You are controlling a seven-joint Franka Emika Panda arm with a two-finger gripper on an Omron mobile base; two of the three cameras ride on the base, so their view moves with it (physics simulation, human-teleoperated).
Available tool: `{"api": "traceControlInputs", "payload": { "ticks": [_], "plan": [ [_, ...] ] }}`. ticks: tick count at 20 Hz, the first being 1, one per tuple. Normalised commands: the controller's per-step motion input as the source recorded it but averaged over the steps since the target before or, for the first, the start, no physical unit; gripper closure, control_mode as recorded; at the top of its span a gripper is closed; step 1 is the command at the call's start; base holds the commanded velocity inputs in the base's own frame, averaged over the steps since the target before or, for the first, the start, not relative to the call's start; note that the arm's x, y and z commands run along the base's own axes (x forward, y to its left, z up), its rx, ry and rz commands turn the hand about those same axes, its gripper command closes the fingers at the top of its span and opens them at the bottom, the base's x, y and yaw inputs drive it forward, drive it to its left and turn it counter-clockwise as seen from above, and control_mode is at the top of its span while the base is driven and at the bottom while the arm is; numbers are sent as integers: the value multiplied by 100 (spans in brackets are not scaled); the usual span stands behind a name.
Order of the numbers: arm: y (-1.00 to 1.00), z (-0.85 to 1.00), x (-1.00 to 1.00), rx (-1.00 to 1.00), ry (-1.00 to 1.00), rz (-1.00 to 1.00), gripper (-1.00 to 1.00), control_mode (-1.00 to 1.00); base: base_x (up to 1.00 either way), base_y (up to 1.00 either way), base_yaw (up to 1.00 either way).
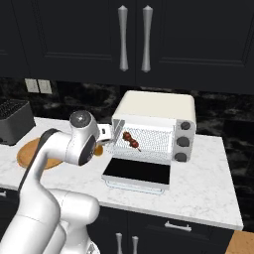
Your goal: Pick up the kebab skewer and baguette bread, and place them inside the toaster oven. Close the toaster oven door and start by setting the timer.
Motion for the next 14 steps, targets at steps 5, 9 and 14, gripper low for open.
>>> {"api": "traceControlInputs", "payload": {
  "ticks": [5,9,14],
  "plan": [
    [-100,3,31,0,1,-22,100,-100,0,0,0],
    [-100,0,56,0,0,-16,100,-100,0,0,0],
    [-62,-5,74,0,0,-2,100,-100,0,0,0]
  ]
}}
